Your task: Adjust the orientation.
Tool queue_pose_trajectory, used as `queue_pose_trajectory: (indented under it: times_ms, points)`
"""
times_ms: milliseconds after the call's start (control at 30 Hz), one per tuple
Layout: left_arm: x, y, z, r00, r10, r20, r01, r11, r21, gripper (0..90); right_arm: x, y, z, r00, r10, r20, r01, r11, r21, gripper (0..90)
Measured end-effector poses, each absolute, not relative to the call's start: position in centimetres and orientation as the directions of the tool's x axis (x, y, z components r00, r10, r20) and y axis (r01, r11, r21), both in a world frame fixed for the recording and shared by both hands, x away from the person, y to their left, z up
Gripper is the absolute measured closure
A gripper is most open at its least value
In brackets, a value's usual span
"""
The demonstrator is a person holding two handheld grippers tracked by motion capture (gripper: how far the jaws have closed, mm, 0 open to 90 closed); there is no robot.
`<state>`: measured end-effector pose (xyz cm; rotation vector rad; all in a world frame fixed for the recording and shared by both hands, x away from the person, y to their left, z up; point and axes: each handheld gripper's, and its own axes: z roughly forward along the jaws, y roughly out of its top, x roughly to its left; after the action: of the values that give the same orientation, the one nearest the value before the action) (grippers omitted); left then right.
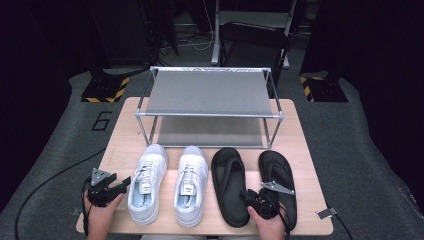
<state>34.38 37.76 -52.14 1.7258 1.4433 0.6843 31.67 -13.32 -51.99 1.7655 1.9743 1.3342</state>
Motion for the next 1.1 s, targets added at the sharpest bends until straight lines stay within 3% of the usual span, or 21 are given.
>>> queue_pose_trajectory:
  times_ms: [767, 900, 1100]
  points:
    - [34.4, 37.9, -52.0, 0.219, 0.973, -0.072, 0.569, -0.067, 0.82, 38.0, 31.0, -13.4, -52.6, -0.222, 0.8, 0.557, 0.76, -0.216, 0.613, 61.2]
    - [34.3, 37.8, -52.0, 0.217, 0.974, -0.072, 0.568, -0.066, 0.821, 38.0, 31.1, -13.4, -52.9, -0.201, 0.79, 0.579, 0.765, -0.242, 0.596, 56.4]
    - [34.3, 37.9, -52.0, 0.216, 0.974, -0.071, 0.565, -0.065, 0.823, 37.9, 31.1, -13.4, -53.2, -0.2, 0.768, 0.609, 0.763, -0.268, 0.589, 59.9]
